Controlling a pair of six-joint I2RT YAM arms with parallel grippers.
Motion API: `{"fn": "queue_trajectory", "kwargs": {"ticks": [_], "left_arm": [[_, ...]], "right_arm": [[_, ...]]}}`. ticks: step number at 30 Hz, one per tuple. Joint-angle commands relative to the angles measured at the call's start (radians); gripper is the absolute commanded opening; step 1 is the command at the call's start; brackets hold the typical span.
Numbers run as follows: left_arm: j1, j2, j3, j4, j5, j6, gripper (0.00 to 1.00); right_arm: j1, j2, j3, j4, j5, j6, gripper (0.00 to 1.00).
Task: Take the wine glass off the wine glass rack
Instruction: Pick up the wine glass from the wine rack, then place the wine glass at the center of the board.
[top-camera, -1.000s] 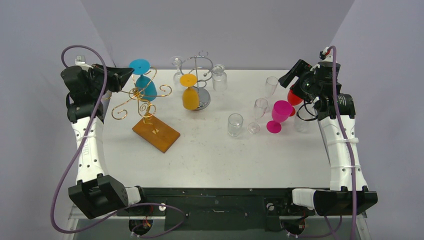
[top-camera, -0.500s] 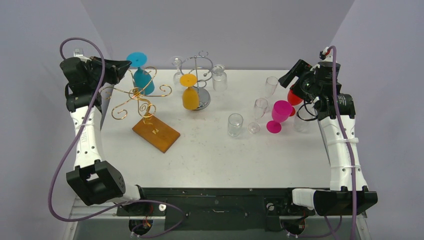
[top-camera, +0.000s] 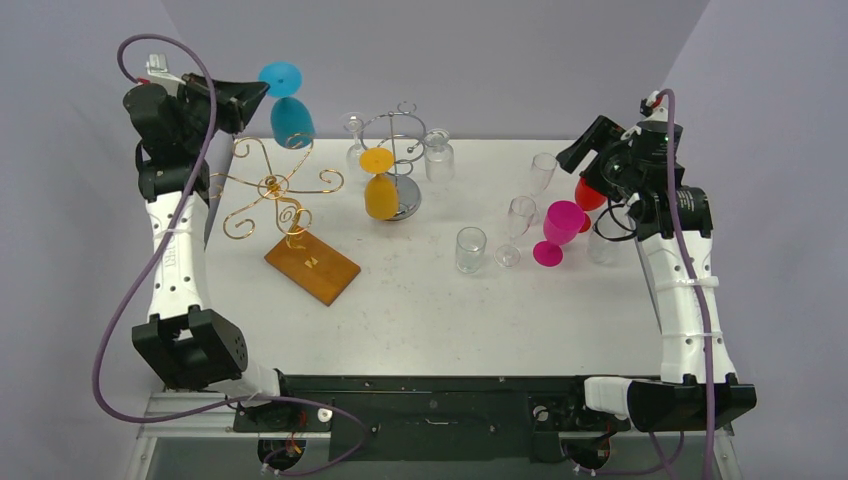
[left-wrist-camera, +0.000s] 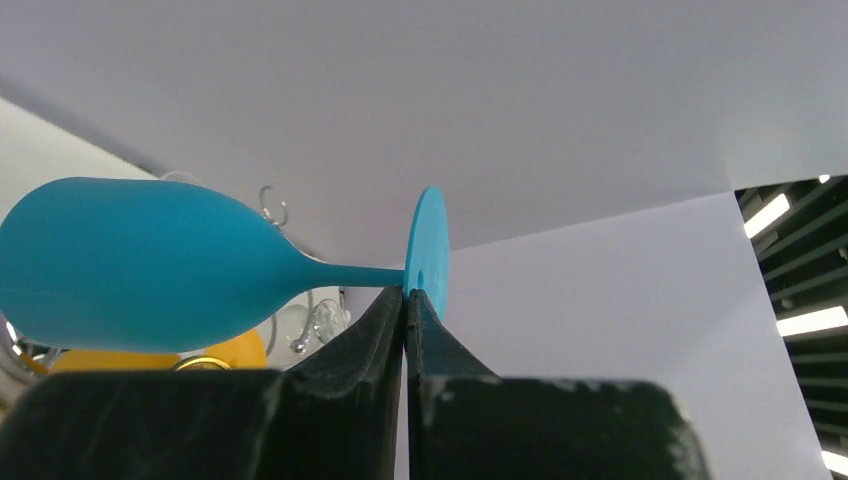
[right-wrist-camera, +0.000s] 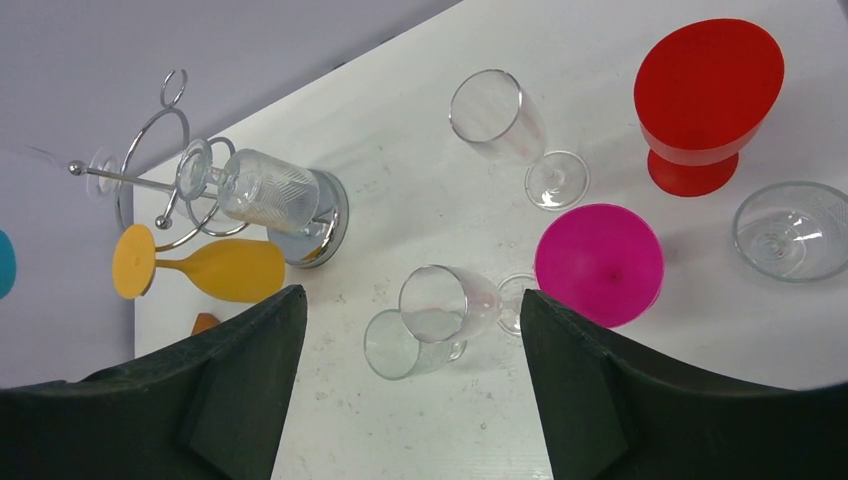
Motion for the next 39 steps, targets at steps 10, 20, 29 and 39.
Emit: {"fn": "queue_trajectory", "kwargs": {"ticks": [10,20,29,39], "left_arm": [[-0.132,0.095,0.319,0.158,-0.028,0.022,0.0],[-0.379,0.031,0.271,0.225,-0.084,-0.143,0.0],[-0.594,-0.037,0.154,0.332,-0.159,-0.285,0.0],[-0.813,-0.036,0.083,0.466,-0.219,-0.399,0.0]], "right_arm": [[0.069,-0.092,0.008,0.126,-0.028,0.025,0.76],[0.108,-0.178,-0.147,0.422,-0.154,0.109,0.85],[0.124,-0.207,-0.311,0.784,-0.308,0.268,0.94],[0.125,-0.185,-0.437,1.167,-0.414,0.471,0.97]]}}
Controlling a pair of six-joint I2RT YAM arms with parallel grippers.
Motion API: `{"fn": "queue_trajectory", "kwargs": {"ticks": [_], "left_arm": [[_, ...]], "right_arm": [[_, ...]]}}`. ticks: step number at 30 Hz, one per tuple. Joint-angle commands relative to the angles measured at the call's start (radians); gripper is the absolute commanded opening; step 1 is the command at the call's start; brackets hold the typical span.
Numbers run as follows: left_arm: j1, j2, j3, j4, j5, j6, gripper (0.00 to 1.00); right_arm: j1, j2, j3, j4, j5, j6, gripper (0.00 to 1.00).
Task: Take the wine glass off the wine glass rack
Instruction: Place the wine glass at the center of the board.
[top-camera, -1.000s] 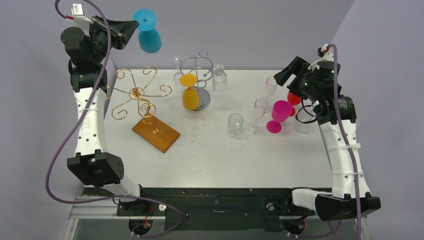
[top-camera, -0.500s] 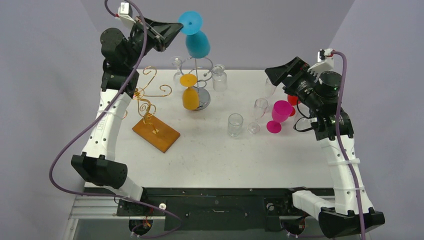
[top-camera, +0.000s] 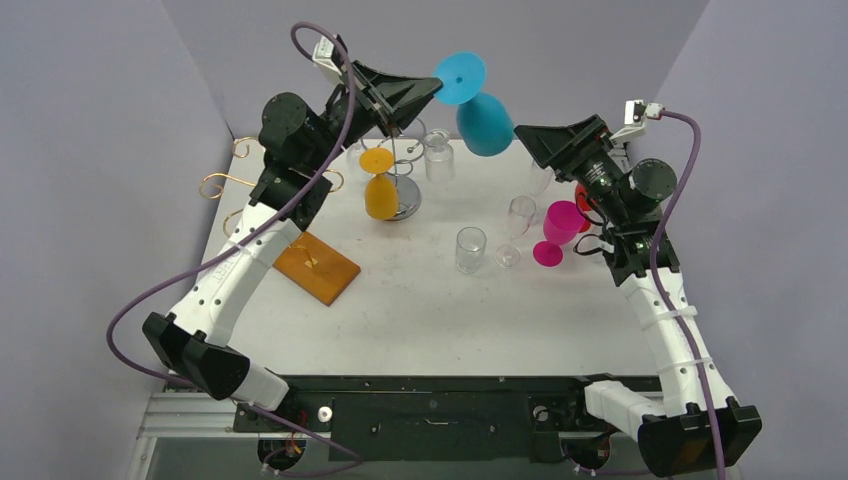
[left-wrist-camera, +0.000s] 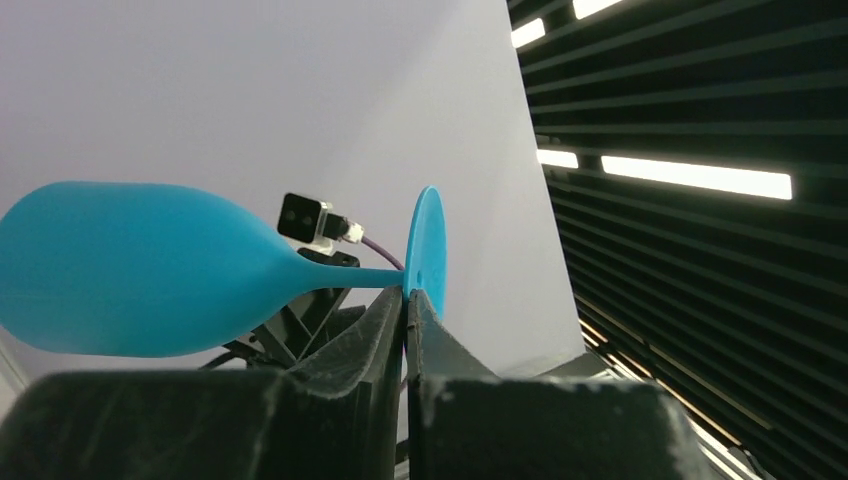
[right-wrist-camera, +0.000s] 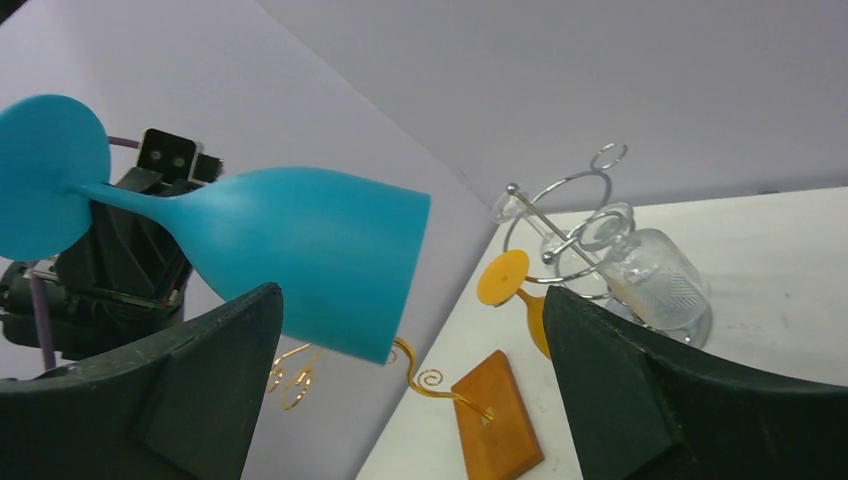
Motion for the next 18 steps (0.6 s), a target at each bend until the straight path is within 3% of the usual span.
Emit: {"fn": "queue_trajectory", "kwargs": {"ticks": [1,11,18], "left_arm": [[-0.053,-0.014,-0.01,0.165,-0.036,-0.088,0.0],[-0.088,0.01,-0.072,0.366,-0.024,-0.23,0.0],[-0.083,-0.008,-0.11,0.415,-0.023,-0.268,0.0]], "right_arm": [[0.008,0.003,-0.029,0.287,-0.08,0.121,0.97],[0.008,0.011,-0.073,0.532,-0.166,0.301,0.95],[0.008,0.019,-0.096,0.769,-0.207,0.492,0.91]]}}
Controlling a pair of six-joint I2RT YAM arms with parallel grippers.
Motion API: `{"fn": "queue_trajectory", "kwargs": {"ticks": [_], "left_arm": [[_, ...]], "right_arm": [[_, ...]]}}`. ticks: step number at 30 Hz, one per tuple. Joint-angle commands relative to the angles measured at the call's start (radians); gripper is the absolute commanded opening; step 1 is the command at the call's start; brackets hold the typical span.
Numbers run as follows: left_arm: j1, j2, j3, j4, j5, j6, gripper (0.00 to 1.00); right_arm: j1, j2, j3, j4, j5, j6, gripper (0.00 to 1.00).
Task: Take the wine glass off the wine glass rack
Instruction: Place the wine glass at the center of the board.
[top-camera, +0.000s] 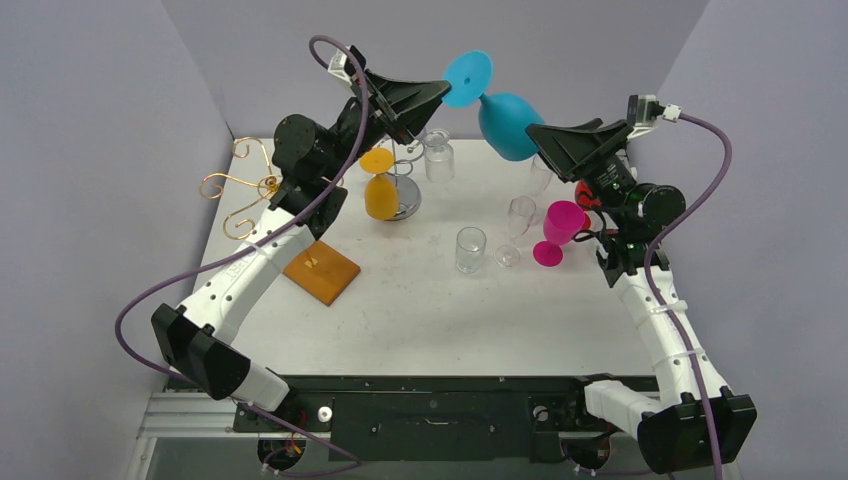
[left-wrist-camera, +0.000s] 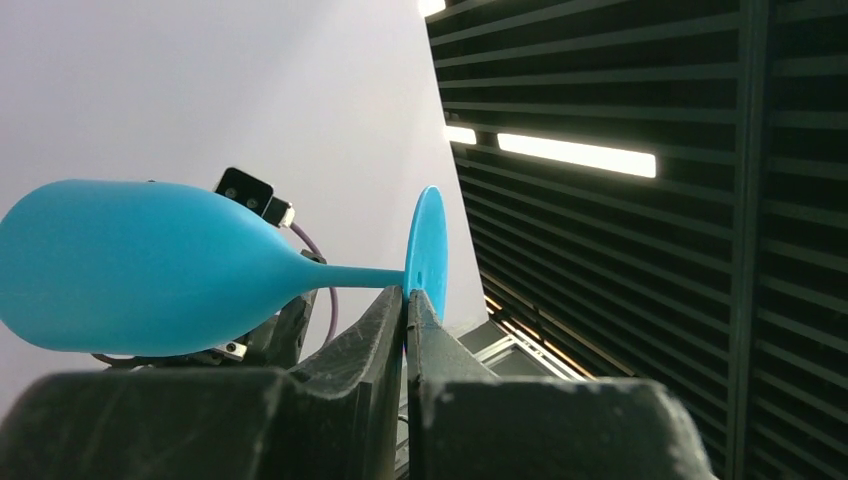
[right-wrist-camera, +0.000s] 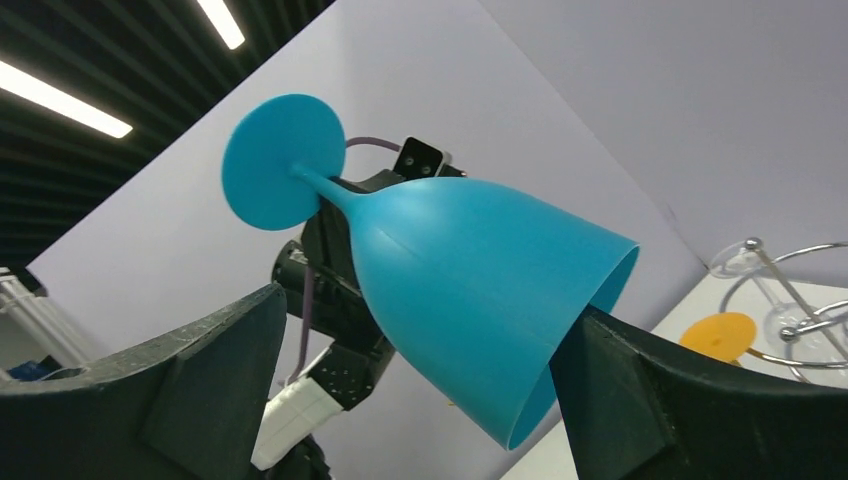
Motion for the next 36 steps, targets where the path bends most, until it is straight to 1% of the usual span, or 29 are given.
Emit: {"fn": "queue_trajectory", "kwargs": {"ticks": [1,5,9,10,11,12,15,16,17,18,19,20,21,22,23,24,25,26,27,28,29,30,31,32,33,34,35,36], "left_arm": [[-0.001,-0.019,-0.004,0.13,-0.011,-0.046,0.0],[0.001,-0.016,-0.019,0.181,-0.002,-0.087,0.0],[-0.001,-0.015,-0.044,0.242,0.01,-0.129,0.0],[-0.001,-0.017,-0.046,0.247,0.016,-0.13,0.0],[-0.001,-0.018,-0.05,0.248,0.02,-0.134,0.0],[-0.003,-0.018,-0.05,0.259,0.025,-0.136,0.0],[-0.005,-0.026,-0.071,0.273,0.036,-0.145,0.0],[-0.005,-0.036,-0.084,0.267,0.039,-0.143,0.0],[-0.005,-0.04,-0.091,0.265,0.041,-0.138,0.0],[-0.005,-0.045,-0.103,0.266,0.044,-0.137,0.0],[-0.005,-0.047,-0.108,0.269,0.047,-0.132,0.02],[-0.005,-0.052,-0.12,0.27,0.054,-0.129,0.07],[-0.004,-0.056,-0.128,0.27,0.056,-0.119,0.09],[-0.005,-0.068,-0.145,0.264,0.06,-0.11,0.18],[-0.005,-0.076,-0.155,0.256,0.061,-0.086,0.23],[-0.004,-0.095,-0.174,0.221,0.064,-0.067,0.31],[-0.004,-0.108,-0.183,0.196,0.066,-0.015,0.35],[-0.003,-0.134,-0.201,0.126,0.068,0.016,0.45],[-0.002,-0.148,-0.21,0.086,0.065,0.084,0.5],[-0.002,-0.177,-0.239,0.012,0.056,0.146,0.59],[-0.001,-0.191,-0.259,-0.017,0.051,0.171,0.63],[0.003,-0.22,-0.297,-0.064,0.041,0.216,0.73],[0.007,-0.232,-0.318,-0.089,0.037,0.238,0.77],[0.013,-0.259,-0.354,-0.133,0.029,0.284,0.85],[0.019,-0.271,-0.388,-0.177,0.025,0.307,0.89],[0.02,-0.293,-0.402,-0.2,0.017,0.358,0.94],[0.021,-0.303,-0.422,-0.247,0.015,0.384,0.96],[0.022,-0.32,-0.429,-0.274,0.01,0.439,0.98]], "right_arm": [[0.008,-0.002,-0.009,0.227,-0.047,0.129,0.9],[0.008,-0.017,-0.004,0.249,-0.063,0.163,0.85],[0.008,-0.025,-0.005,0.295,-0.073,0.208,0.73],[0.008,-0.026,-0.004,0.305,-0.076,0.214,0.67],[0.009,-0.028,-0.002,0.313,-0.077,0.226,0.63],[0.009,-0.029,0.0,0.318,-0.079,0.231,0.57],[0.009,-0.036,0.0,0.332,-0.079,0.254,0.43],[0.009,-0.038,-0.001,0.334,-0.081,0.257,0.36],[0.009,-0.044,-0.002,0.332,-0.082,0.259,0.32],[0.009,-0.047,-0.003,0.327,-0.082,0.259,0.23],[0.009,-0.057,-0.003,0.31,-0.082,0.252,0.18],[0.009,-0.068,-0.005,0.298,-0.082,0.246,0.07],[0.009,-0.075,-0.005,0.259,-0.081,0.224,0.02],[0.009,-0.091,-0.005,0.235,-0.079,0.208,0.0],[0.009,-0.102,-0.005,0.171,-0.074,0.171,0.0],[0.009,-0.126,0.002,0.134,-0.071,0.124,0.0],[0.009,-0.14,0.007,0.038,-0.061,0.081,0.0],[0.008,-0.167,0.025,-0.023,-0.054,0.016,0.0],[0.008,-0.182,0.037,-0.15,-0.035,-0.027,0.0],[0.008,-0.207,0.073,-0.23,-0.022,-0.119,0.0],[0.008,-0.219,0.093,-0.391,0.015,-0.166,0.0],[0.007,-0.235,0.143,-0.475,0.039,-0.26,0.0],[0.005,-0.24,0.171,-0.64,0.09,-0.301,0.0],[0.005,-0.246,0.224,-0.799,0.117,-0.383,0.0],[0.003,-0.249,0.252,-0.868,0.173,-0.42,0.0],[0.003,-0.252,0.295,-0.977,0.202,-0.478,0.0],[0.002,-0.255,0.332,-1.027,0.258,-0.503,0.0],[0.002,-0.256,0.35,-1.124,0.286,-0.544,0.0]]}}
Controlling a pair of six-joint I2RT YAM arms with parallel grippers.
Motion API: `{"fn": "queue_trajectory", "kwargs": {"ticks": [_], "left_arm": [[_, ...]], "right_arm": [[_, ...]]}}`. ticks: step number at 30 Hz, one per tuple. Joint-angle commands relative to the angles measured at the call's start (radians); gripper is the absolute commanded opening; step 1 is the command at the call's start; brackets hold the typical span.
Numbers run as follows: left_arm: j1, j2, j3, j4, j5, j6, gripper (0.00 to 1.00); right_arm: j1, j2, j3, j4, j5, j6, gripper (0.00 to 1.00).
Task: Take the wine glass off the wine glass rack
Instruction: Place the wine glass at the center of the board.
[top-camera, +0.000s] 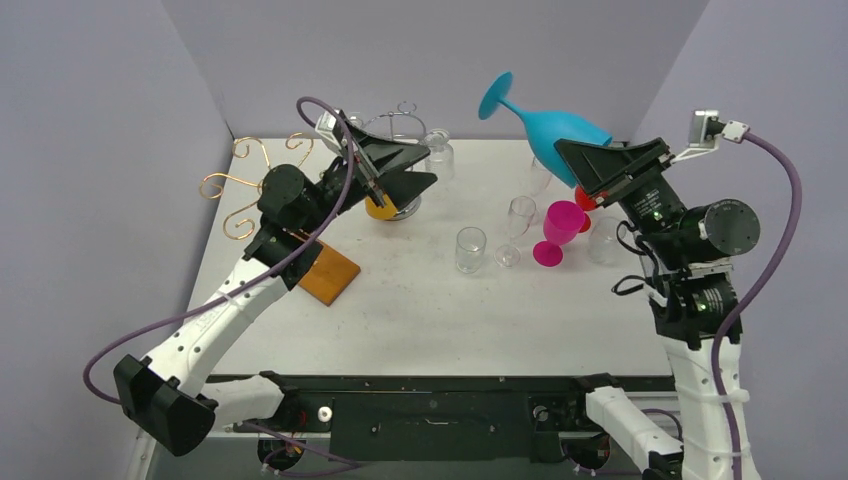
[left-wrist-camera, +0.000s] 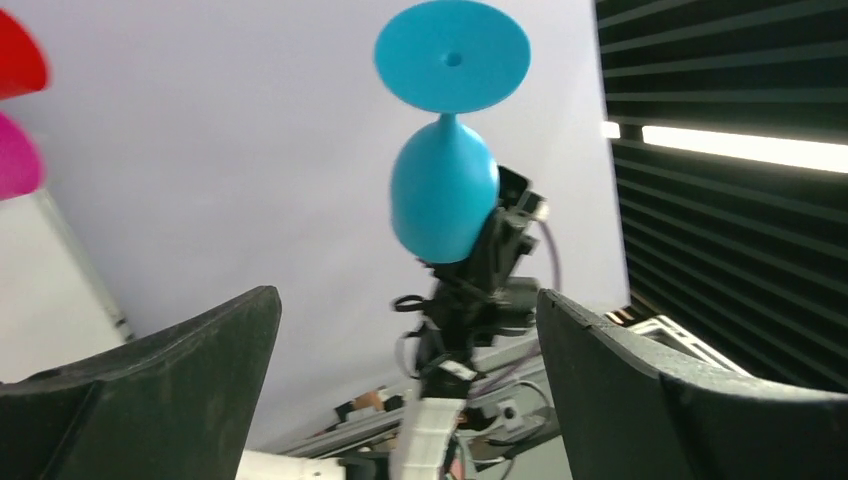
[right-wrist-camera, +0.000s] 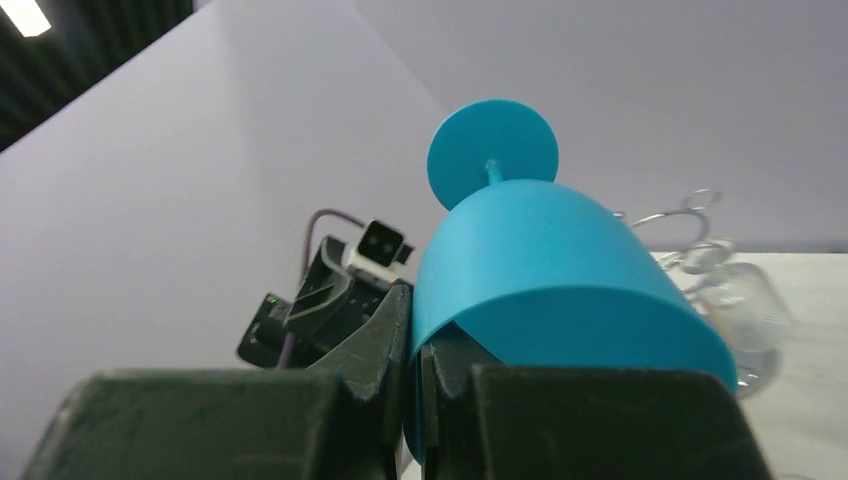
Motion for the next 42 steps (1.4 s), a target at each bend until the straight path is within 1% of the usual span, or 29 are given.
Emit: {"fn": "queue_trajectory", "kwargs": {"ticks": [1,2,6,9,10,13,16,21,24,28,32,38,42], "left_arm": [[0.011,-0.071,-0.059,-0.215,-0.034,0.249,0.97],[0.011,-0.08,-0.064,-0.236,-0.037,0.303,0.97],[0.008,-0.116,-0.073,-0.385,-0.043,0.466,0.96],[-0.006,-0.153,-0.074,-0.518,-0.07,0.575,0.96],[-0.012,-0.16,-0.072,-0.546,-0.078,0.631,0.96],[-0.035,-0.193,-0.067,-0.664,-0.125,0.75,0.96],[-0.042,-0.221,-0.077,-0.722,-0.152,0.807,0.96],[-0.05,-0.255,-0.096,-0.775,-0.168,0.869,0.96],[-0.052,-0.272,-0.103,-0.783,-0.18,0.885,0.96],[-0.052,-0.283,-0.101,-0.783,-0.178,0.898,0.96],[-0.052,-0.291,-0.097,-0.786,-0.18,0.907,0.96],[-0.052,-0.291,-0.083,-0.787,-0.183,0.915,0.96],[-0.052,-0.289,-0.077,-0.789,-0.182,0.921,0.96]], "right_arm": [[-0.009,-0.025,0.157,-0.509,0.251,-0.29,0.0],[-0.01,-0.016,0.172,-0.592,0.277,-0.324,0.0],[-0.012,0.008,0.235,-0.791,0.46,-0.391,0.0],[-0.013,0.024,0.267,-0.897,0.57,-0.427,0.0],[-0.013,0.028,0.271,-0.947,0.63,-0.43,0.0],[-0.013,0.053,0.284,-1.038,0.715,-0.431,0.0],[-0.016,0.074,0.286,-1.135,0.805,-0.426,0.0],[-0.033,0.118,0.268,-1.241,0.853,-0.436,0.0],[-0.048,0.14,0.21,-1.242,0.841,-0.441,0.0],[-0.054,0.181,0.111,-1.184,0.799,-0.441,0.0],[-0.054,0.257,0.033,-1.115,0.758,-0.44,0.0],[-0.066,0.384,0.015,-1.054,0.783,-0.467,0.0],[-0.105,0.446,0.007,-1.037,0.766,-0.494,0.0]]}}
